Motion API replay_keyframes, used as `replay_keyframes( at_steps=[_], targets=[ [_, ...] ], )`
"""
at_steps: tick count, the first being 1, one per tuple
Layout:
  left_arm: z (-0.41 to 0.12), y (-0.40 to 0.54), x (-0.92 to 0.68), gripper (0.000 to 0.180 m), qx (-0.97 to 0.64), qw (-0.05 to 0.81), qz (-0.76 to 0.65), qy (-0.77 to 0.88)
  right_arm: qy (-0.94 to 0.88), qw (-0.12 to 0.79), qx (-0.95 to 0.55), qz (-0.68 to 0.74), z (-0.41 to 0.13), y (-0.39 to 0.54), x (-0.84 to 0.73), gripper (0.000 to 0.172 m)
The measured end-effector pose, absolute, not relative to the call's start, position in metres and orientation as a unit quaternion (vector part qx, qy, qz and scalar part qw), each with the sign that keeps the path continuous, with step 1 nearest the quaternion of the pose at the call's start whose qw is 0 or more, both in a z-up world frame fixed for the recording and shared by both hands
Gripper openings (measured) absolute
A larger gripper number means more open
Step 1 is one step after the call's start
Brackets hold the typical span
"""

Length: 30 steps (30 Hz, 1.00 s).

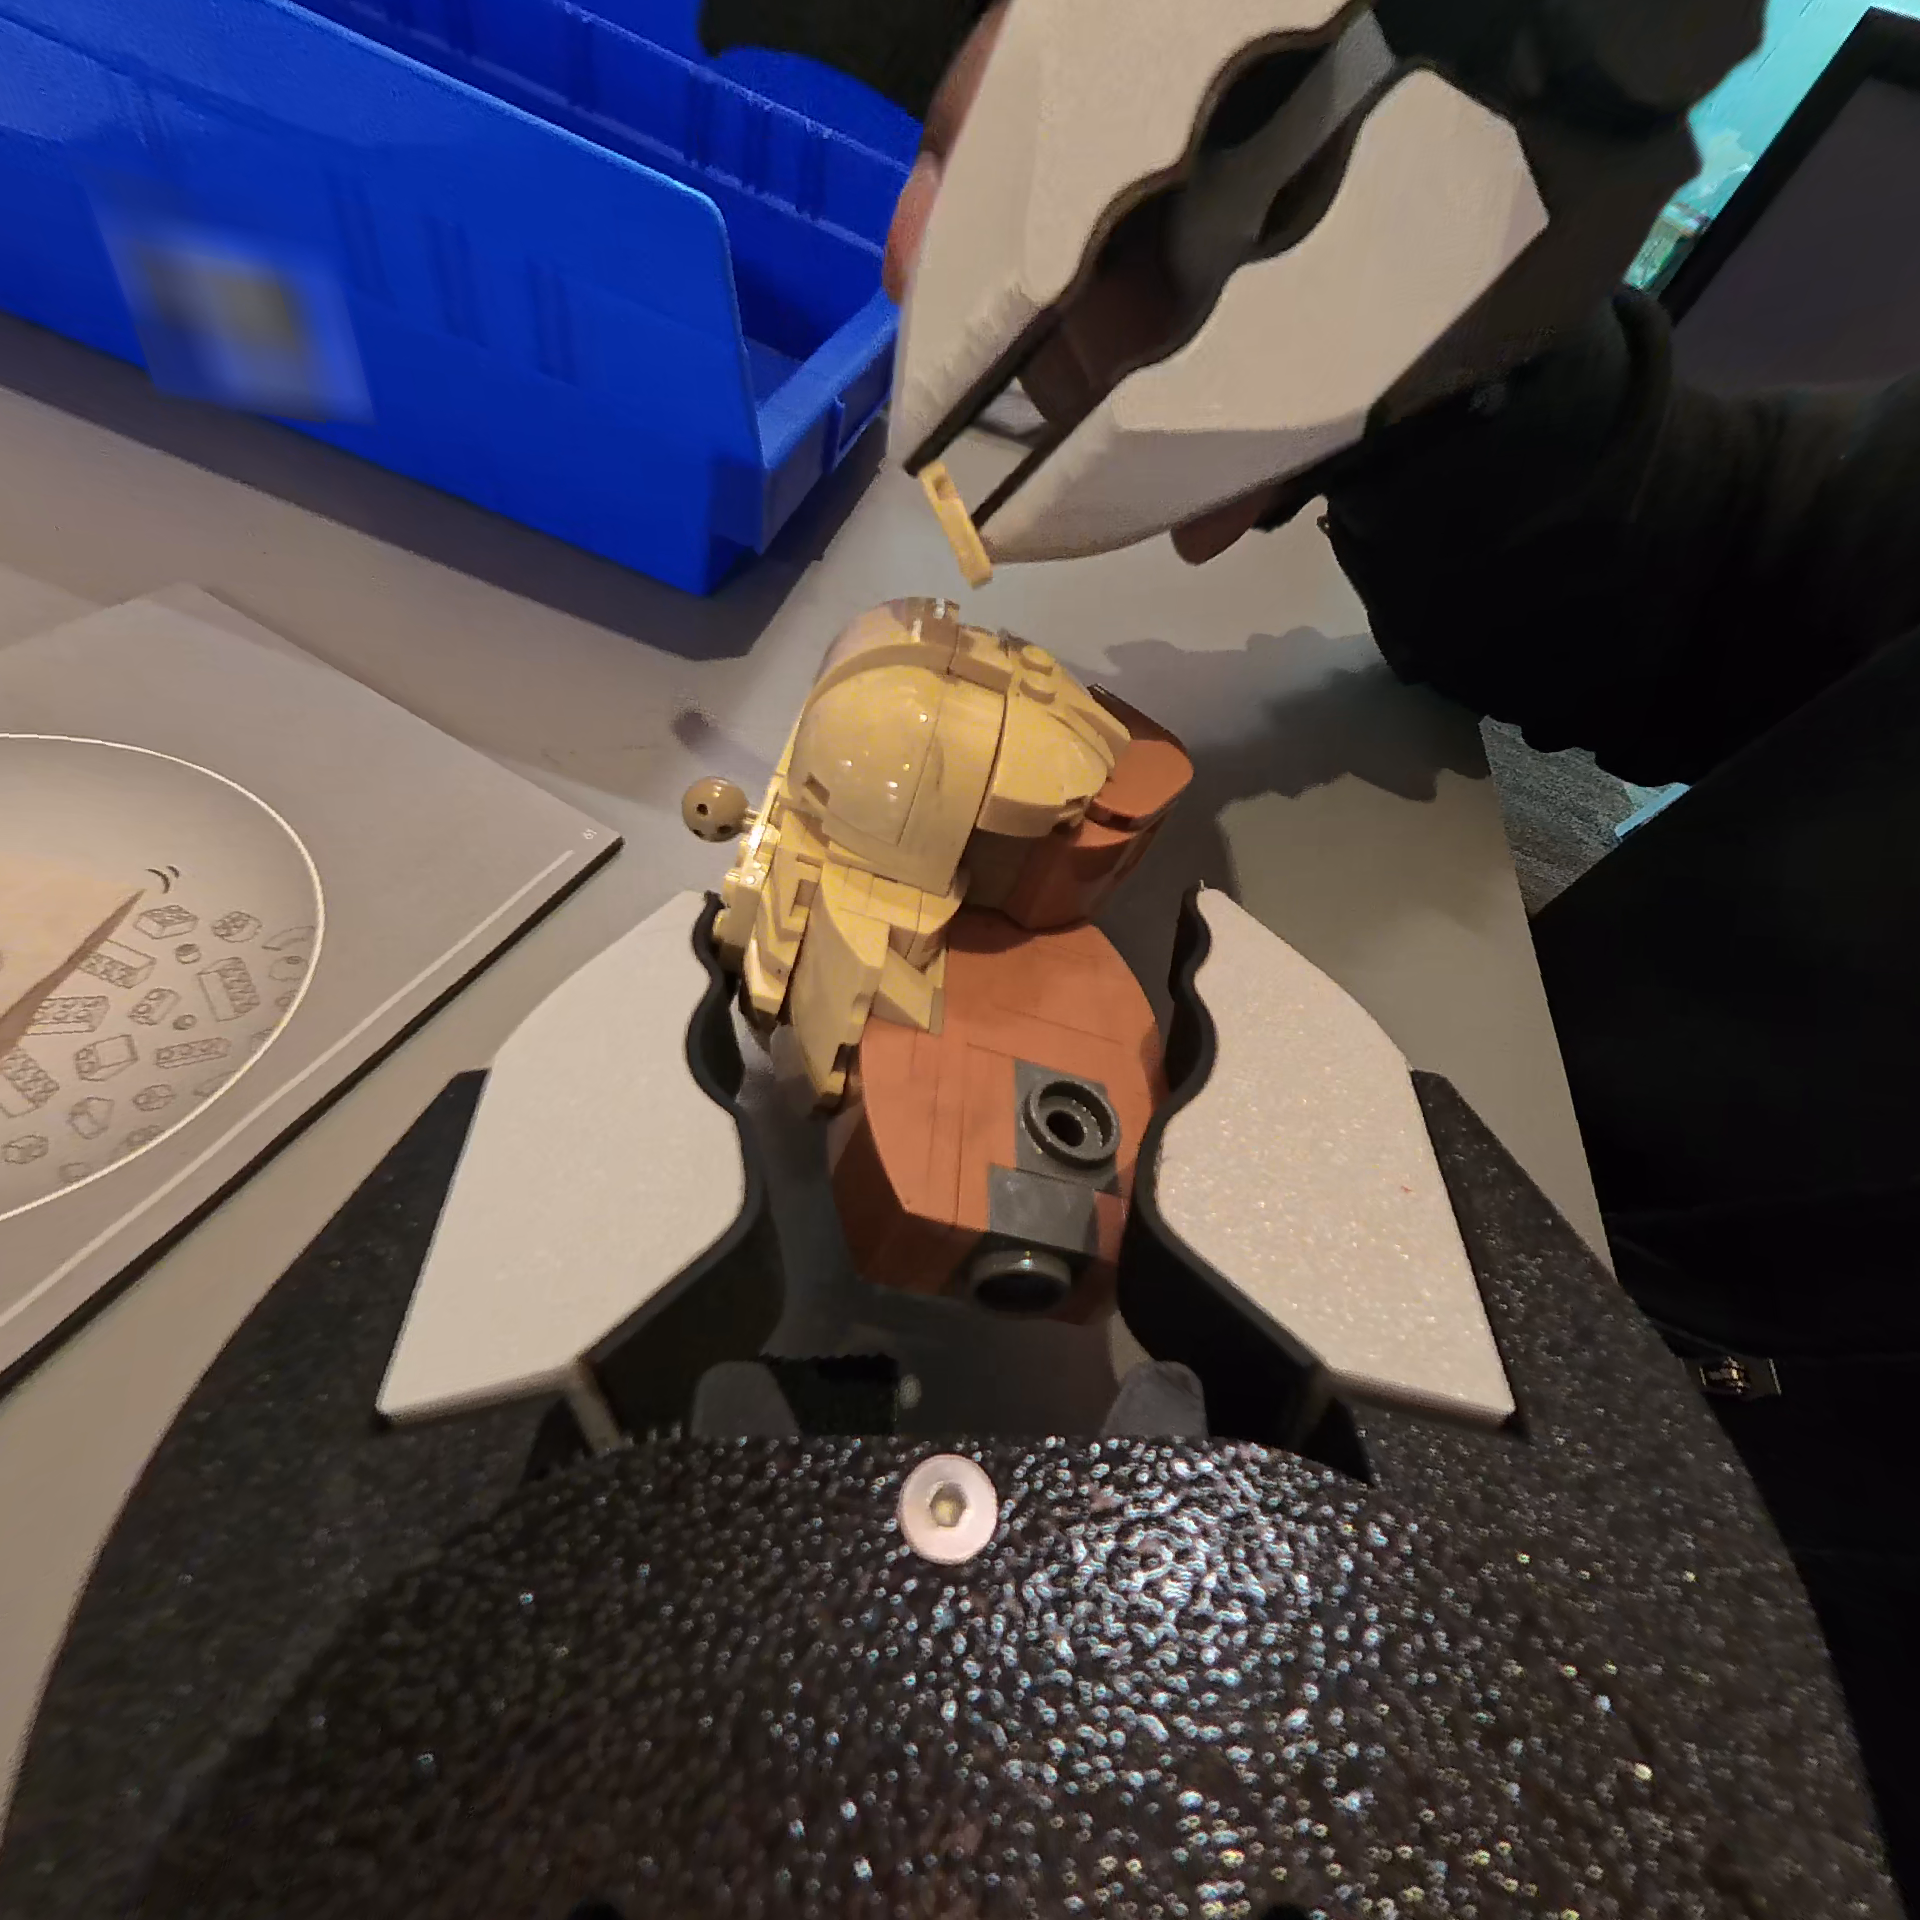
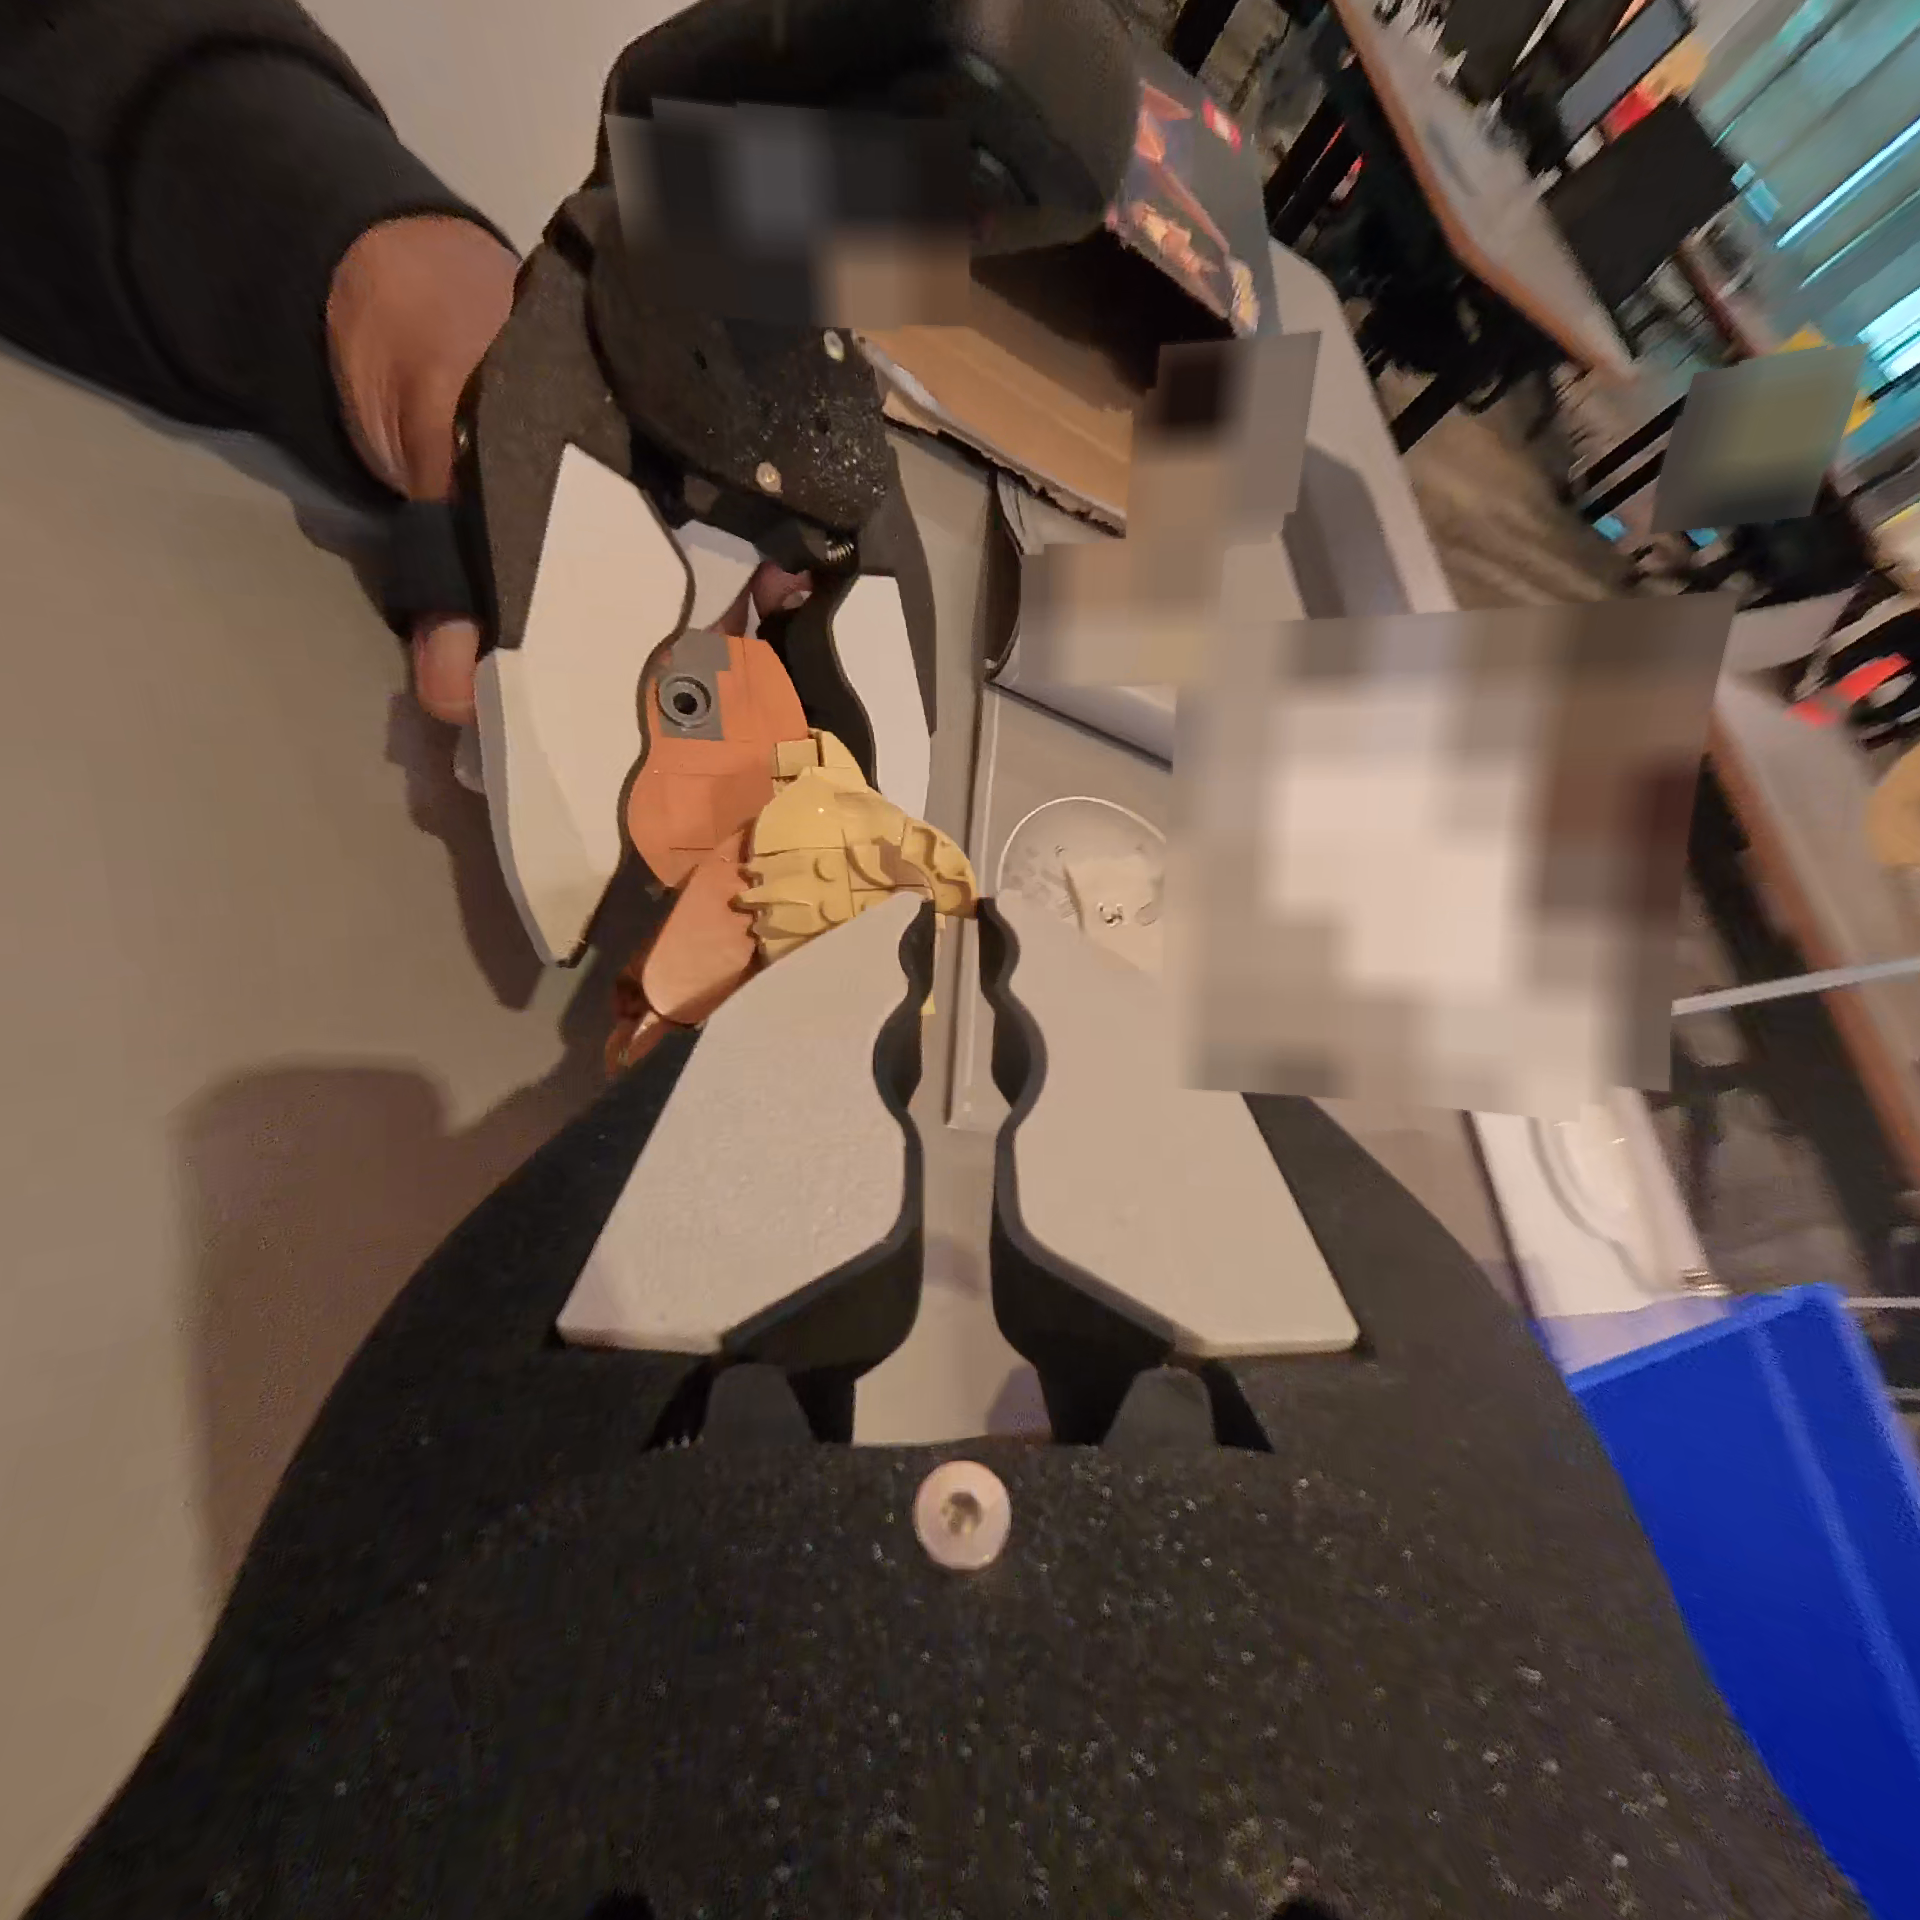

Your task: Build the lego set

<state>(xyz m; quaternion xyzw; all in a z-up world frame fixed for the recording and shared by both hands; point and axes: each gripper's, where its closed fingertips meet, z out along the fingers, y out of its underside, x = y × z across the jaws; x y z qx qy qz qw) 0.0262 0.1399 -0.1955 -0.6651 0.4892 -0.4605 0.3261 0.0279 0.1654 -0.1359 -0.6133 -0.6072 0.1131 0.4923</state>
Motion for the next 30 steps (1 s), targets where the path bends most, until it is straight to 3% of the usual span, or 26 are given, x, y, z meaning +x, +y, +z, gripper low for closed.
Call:
replay_keyframes(
  at_steps=[8,30],
  targets=[
    [-0.195,0.140,0.026,0.080,-0.665,0.327,-0.460,0.489,-0.640,0.557,-0.528,-0.043,-0.130,0.169,0.028,0.007],
    [-0.196,0.141,0.026,0.080,-0.666,0.328,-0.460,0.487,-0.679,0.592,-0.325,-0.287,-0.133,0.158,0.026,0.007]
  ],
)
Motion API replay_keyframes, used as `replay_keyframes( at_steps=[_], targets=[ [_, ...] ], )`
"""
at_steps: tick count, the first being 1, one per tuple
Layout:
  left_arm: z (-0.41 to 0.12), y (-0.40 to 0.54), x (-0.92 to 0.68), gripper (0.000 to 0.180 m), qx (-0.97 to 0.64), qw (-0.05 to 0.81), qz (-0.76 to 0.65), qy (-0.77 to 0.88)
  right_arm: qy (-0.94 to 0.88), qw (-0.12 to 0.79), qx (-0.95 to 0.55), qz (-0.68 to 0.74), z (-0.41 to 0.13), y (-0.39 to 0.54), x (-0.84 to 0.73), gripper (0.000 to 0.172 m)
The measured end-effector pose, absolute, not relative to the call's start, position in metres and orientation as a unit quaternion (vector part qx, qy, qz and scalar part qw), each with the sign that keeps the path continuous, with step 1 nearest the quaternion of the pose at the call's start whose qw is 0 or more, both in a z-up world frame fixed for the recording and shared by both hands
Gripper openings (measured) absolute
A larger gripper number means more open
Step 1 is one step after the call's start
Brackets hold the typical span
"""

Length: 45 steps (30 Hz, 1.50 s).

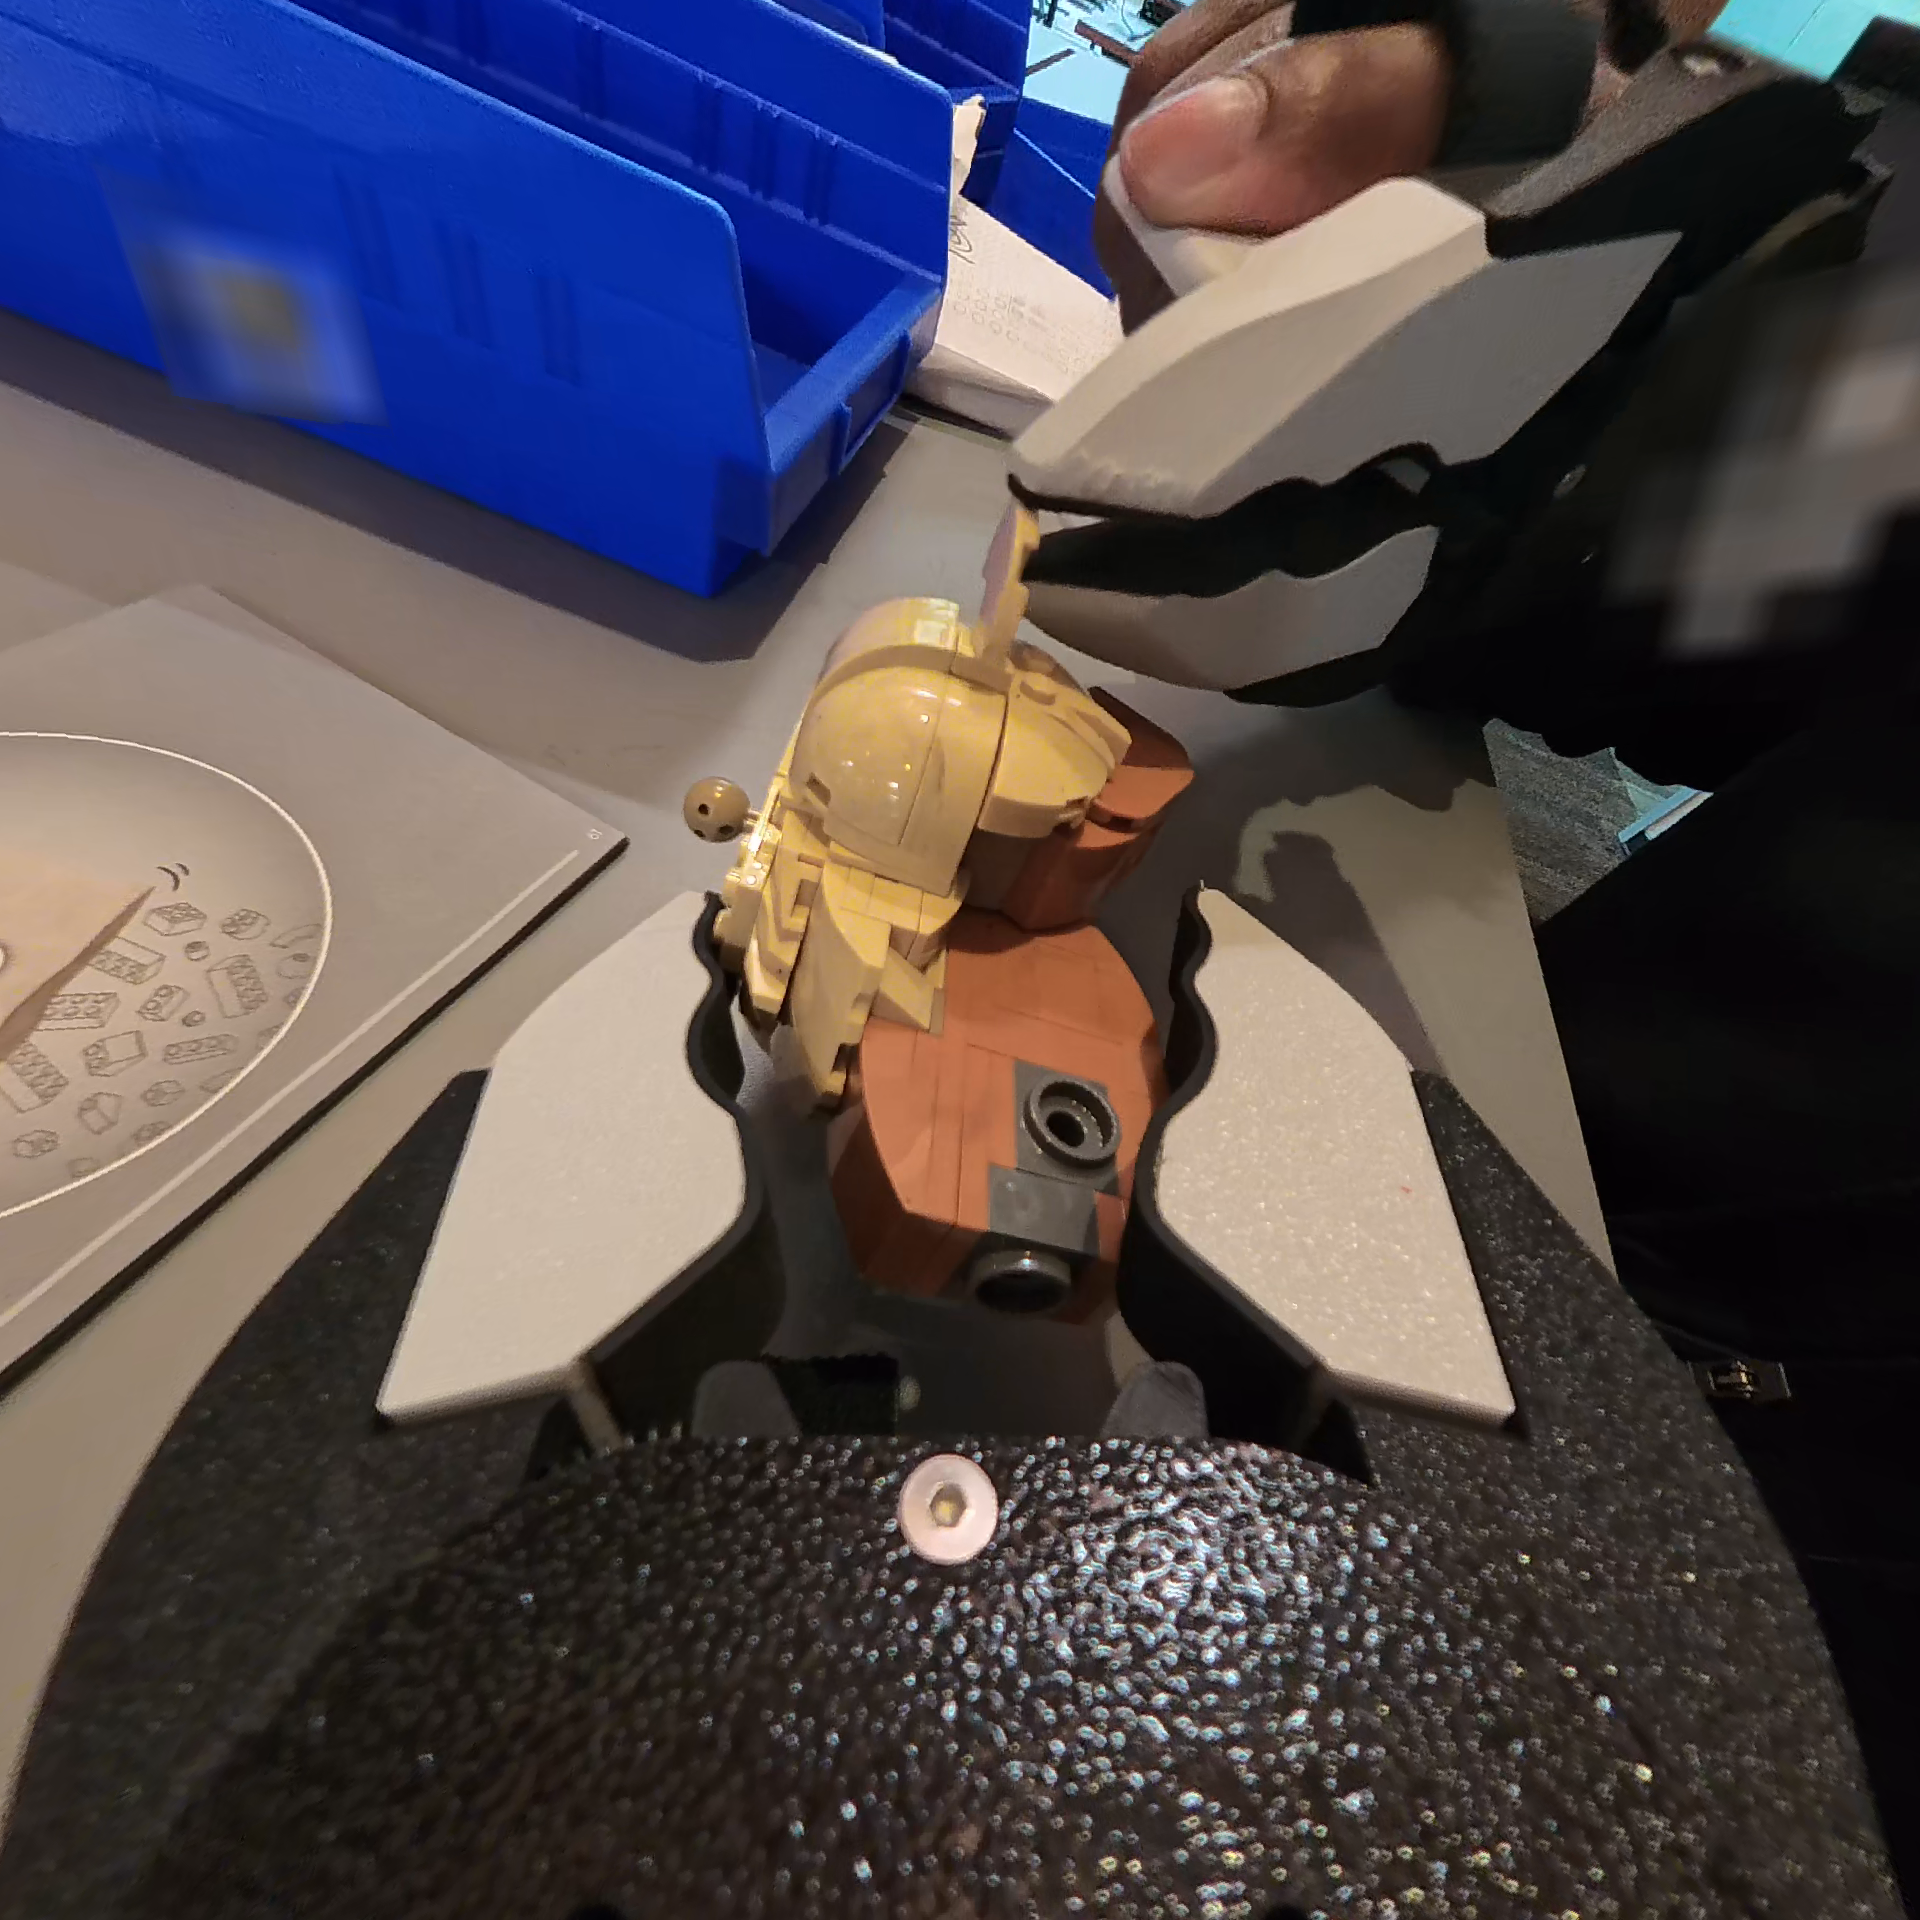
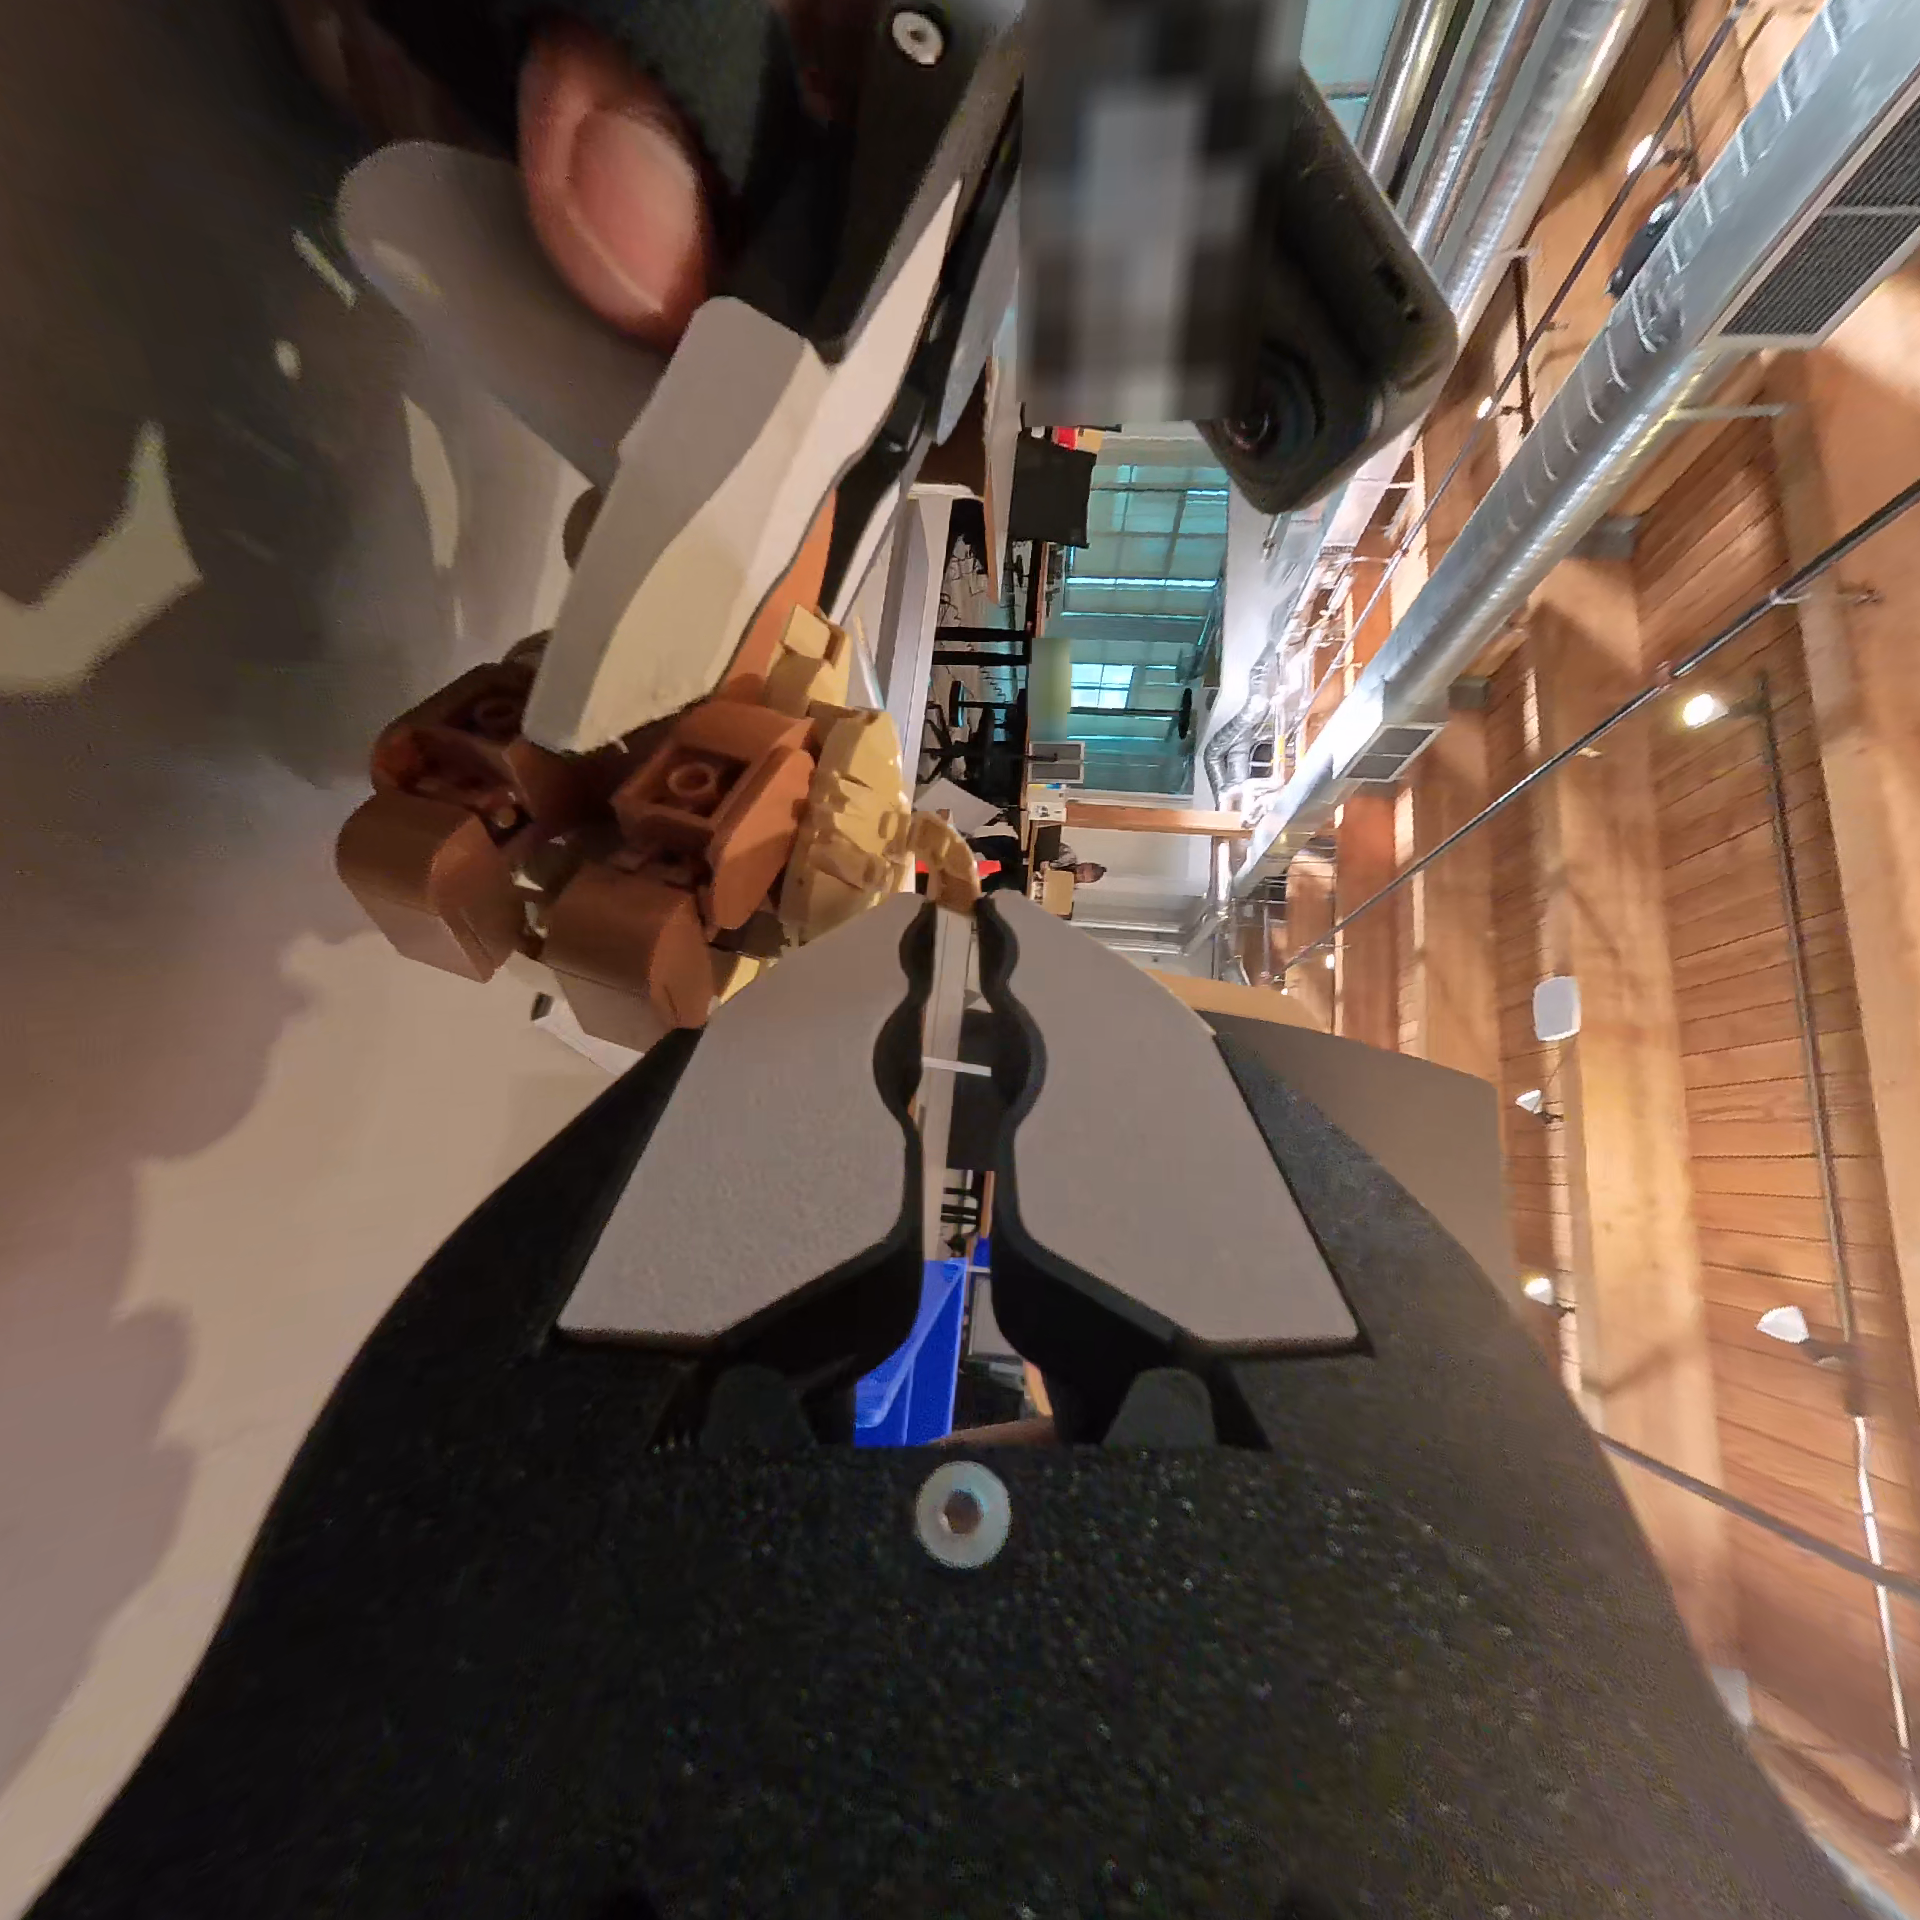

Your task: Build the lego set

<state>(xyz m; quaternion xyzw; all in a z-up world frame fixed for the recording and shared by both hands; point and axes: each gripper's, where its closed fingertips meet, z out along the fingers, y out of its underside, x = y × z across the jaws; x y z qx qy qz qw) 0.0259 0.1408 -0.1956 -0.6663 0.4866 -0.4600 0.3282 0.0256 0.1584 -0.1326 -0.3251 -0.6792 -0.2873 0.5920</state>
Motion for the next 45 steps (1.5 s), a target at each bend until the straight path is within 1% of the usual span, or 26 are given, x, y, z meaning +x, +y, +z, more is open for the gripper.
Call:
replay_keyframes(
  at_steps=[1,3,14,20,23,28,39,45],
  targets=[
    [-0.195,0.141,0.026,0.080,-0.666,0.328,-0.460,0.486,-0.681,0.592,-0.321,-0.290,-0.133,0.158,0.026,0.004],
    [-0.195,0.141,0.026,0.080,-0.666,0.330,-0.461,0.485,-0.685,0.590,-0.315,-0.290,-0.135,0.156,0.026,0.003],
    [-0.195,0.140,0.026,0.080,-0.666,0.328,-0.461,0.486,-0.692,0.577,-0.333,-0.278,-0.140,0.157,0.030,0.003],
    [-0.194,0.140,0.026,0.080,-0.666,0.326,-0.467,0.481,-0.685,0.578,-0.368,-0.247,-0.136,0.159,0.031,0.004],
    [-0.193,0.142,0.025,0.080,-0.667,0.327,-0.472,0.475,-0.678,0.574,-0.425,-0.174,-0.137,0.157,0.034,0.005],
    [-0.193,0.141,0.025,0.080,-0.666,0.326,-0.471,0.477,-0.641,0.567,-0.516,0.028,-0.131,0.140,0.027,0.013],
    [-0.194,0.140,0.026,0.080,-0.665,0.326,-0.469,0.481,-0.627,0.518,-0.573,0.102,-0.137,0.147,0.020,0.011],
    [-0.194,0.139,0.026,0.080,-0.664,0.325,-0.469,0.483,-0.618,0.499,-0.592,0.141,-0.139,0.148,0.021,0.005]
  ],
)
